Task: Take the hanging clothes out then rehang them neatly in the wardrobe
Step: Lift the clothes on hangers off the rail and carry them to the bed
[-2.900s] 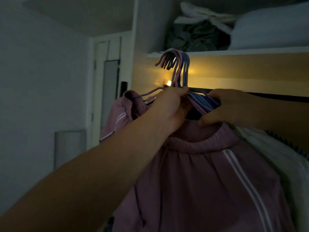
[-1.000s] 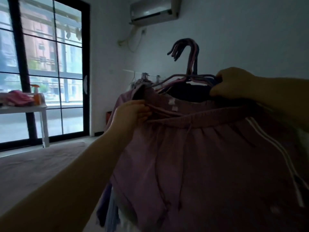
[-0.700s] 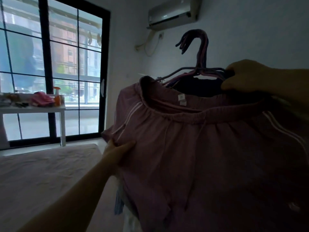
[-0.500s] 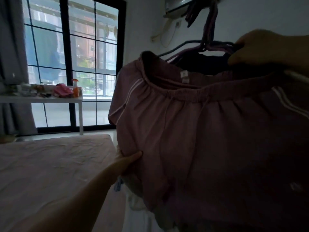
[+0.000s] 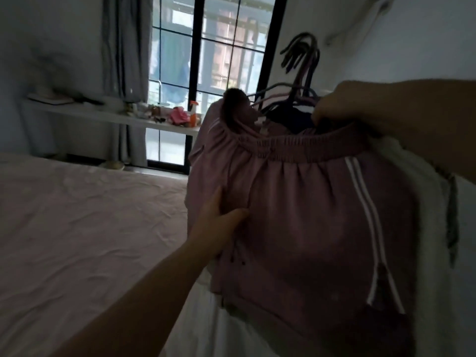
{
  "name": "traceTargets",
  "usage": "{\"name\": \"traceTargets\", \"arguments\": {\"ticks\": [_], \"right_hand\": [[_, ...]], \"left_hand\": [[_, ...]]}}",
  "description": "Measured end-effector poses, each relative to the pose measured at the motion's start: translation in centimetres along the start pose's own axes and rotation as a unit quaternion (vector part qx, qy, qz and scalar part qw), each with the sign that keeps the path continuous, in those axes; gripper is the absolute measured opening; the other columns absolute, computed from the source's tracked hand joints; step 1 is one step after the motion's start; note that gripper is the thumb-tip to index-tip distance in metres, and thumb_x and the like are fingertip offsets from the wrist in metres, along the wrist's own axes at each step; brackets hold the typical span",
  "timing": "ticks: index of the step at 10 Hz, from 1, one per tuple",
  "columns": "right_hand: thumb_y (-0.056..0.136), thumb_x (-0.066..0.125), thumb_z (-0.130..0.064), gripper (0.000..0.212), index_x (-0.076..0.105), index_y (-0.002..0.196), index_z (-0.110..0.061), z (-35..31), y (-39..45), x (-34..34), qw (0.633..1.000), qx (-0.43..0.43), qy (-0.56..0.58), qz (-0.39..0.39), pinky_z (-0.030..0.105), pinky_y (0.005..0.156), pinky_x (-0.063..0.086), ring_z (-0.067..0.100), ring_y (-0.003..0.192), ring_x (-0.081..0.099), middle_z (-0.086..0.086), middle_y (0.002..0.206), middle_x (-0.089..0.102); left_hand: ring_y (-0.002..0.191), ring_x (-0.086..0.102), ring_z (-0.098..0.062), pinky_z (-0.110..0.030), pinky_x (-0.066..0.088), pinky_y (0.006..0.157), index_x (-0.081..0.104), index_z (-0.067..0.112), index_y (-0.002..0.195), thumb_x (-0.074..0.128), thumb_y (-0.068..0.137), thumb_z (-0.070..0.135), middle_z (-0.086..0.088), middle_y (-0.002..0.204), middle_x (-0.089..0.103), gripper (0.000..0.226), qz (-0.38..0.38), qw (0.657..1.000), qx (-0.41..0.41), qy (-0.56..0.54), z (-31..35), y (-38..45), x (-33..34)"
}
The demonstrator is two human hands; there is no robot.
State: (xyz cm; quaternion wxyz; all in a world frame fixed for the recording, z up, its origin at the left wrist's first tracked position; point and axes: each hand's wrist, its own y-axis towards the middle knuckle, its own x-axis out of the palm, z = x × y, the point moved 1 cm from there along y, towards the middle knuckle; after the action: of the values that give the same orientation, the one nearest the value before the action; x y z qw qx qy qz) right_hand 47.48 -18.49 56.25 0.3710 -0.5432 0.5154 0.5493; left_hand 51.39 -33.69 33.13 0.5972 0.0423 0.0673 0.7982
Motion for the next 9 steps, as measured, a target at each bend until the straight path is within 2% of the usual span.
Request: {"name": "traceTargets", "arguments": {"ticks": [1, 2, 3, 4, 5, 6, 7, 8, 9], "right_hand": [[0.083, 0.058, -0.012, 0.025, 0.044, 0.062, -0.01, 1.4, 4.6, 2.8, 0.998, -0.012, -0.052, -0.029, 0.027, 0.053, 0.033, 0.023, 0.074, 0.046, 0.005, 0.07, 0.038], [0.08, 0.059, -0.012, 0.026, 0.044, 0.059, -0.012, 2.7, 7.8, 3.4, 0.999, -0.035, -0.011, -0.028, 0.024, 0.05, 0.033, 0.017, 0.058, 0.041, 0.004, 0.066, 0.042], [0.084, 0.056, -0.015, 0.029, 0.043, 0.059, -0.014, 4.3, 11.1, 2.7, 0.998, -0.048, 0.002, -0.034, 0.019, 0.048, 0.034, 0.012, 0.054, 0.036, 0.002, 0.064, 0.042], [0.088, 0.051, -0.014, 0.031, 0.04, 0.059, -0.016, 5.3, 14.0, 1.7, 0.995, -0.085, 0.013, -0.047, 0.009, 0.04, 0.038, 0.011, 0.055, 0.033, 0.0, 0.065, 0.038], [0.085, 0.051, -0.004, 0.031, 0.043, 0.056, -0.011, 5.8, 17.4, 2.1, 0.99, -0.099, 0.069, -0.077, 0.016, 0.035, 0.033, 0.014, 0.047, 0.038, 0.005, 0.056, 0.041], [0.081, 0.047, 0.0, 0.035, 0.043, 0.047, -0.009, 7.1, 21.0, 3.0, 0.979, -0.14, 0.105, -0.105, 0.008, 0.033, 0.031, 0.012, 0.022, 0.034, 0.004, 0.028, 0.037], [0.091, 0.041, -0.004, 0.043, 0.042, 0.049, -0.013, 8.8, 24.9, 4.2, 0.971, -0.169, 0.128, -0.108, 0.012, 0.025, 0.029, 0.005, 0.019, 0.041, -0.006, 0.019, 0.039], [0.096, 0.038, -0.01, 0.037, 0.036, 0.06, -0.016, 10.0, 28.3, 4.8, 0.959, -0.187, 0.175, -0.12, 0.005, 0.031, 0.031, -0.012, 0.026, 0.042, -0.022, 0.019, 0.036], [0.097, 0.037, -0.01, 0.033, 0.044, 0.065, -0.007, 10.6, 29.9, 5.4, 0.946, -0.194, 0.224, -0.133, 0.007, 0.035, 0.032, -0.005, 0.045, 0.053, 0.0, 0.041, 0.06]], "left_hand": [[0.087, 0.059, 0.003, -0.011, 0.046, 0.072, 0.056, 0.033, 0.105, 0.064, 0.082, 0.012, 0.022, 0.093, 0.06, 0.032, 0.022, 0.998, 0.051, -0.007, 3.3, 2.5, 2.0], [0.085, 0.061, 0.002, -0.009, 0.047, 0.08, 0.064, 0.032, 0.094, 0.065, 0.079, 0.017, 0.015, 0.09, 0.066, 0.021, 0.054, 0.996, 0.069, 0.014, 4.7, 6.9, 3.6], [0.094, 0.057, 0.003, -0.001, 0.04, 0.083, 0.06, 0.022, 0.121, 0.064, 0.083, 0.03, 0.013, 0.111, 0.063, 0.039, 0.021, 0.996, 0.075, 0.041, 4.6, 9.9, 6.4], [0.112, 0.046, -0.003, -0.005, 0.033, 0.087, 0.05, 0.016, 0.132, 0.063, 0.085, 0.029, 0.012, 0.122, 0.052, 0.05, 0.025, 0.989, 0.094, 0.113, 5.3, 11.7, 9.2], [0.103, 0.05, -0.006, 0.001, 0.032, 0.07, 0.049, 0.012, 0.132, 0.06, 0.088, 0.021, 0.01, 0.111, 0.05, 0.047, 0.045, 0.984, 0.094, 0.143, 6.0, 14.9, 11.2], [0.085, 0.055, 0.002, 0.004, 0.035, 0.063, 0.054, 0.017, 0.126, 0.056, 0.089, 0.016, 0.011, 0.102, 0.051, 0.037, 0.074, 0.984, 0.053, 0.155, 6.4, 17.8, 12.6], [0.115, 0.056, -0.02, -0.022, 0.04, 0.088, 0.059, 0.022, 0.121, 0.057, 0.082, 0.033, 0.004, 0.108, 0.06, 0.04, 0.082, 0.977, 0.025, 0.194, 6.2, 20.7, 14.4], [0.116, 0.056, -0.026, -0.036, 0.043, 0.102, 0.061, 0.018, 0.119, 0.046, 0.063, 0.037, -0.007, 0.122, 0.063, 0.061, 0.147, 0.957, 0.007, 0.25, 7.2, 22.2, 17.0], [0.109, 0.061, -0.03, -0.032, 0.05, 0.088, 0.065, 0.011, 0.114, 0.057, 0.068, 0.028, -0.015, 0.117, 0.066, 0.05, 0.227, 0.956, -0.003, 0.188, 9.4, 23.7, 18.4]]}}
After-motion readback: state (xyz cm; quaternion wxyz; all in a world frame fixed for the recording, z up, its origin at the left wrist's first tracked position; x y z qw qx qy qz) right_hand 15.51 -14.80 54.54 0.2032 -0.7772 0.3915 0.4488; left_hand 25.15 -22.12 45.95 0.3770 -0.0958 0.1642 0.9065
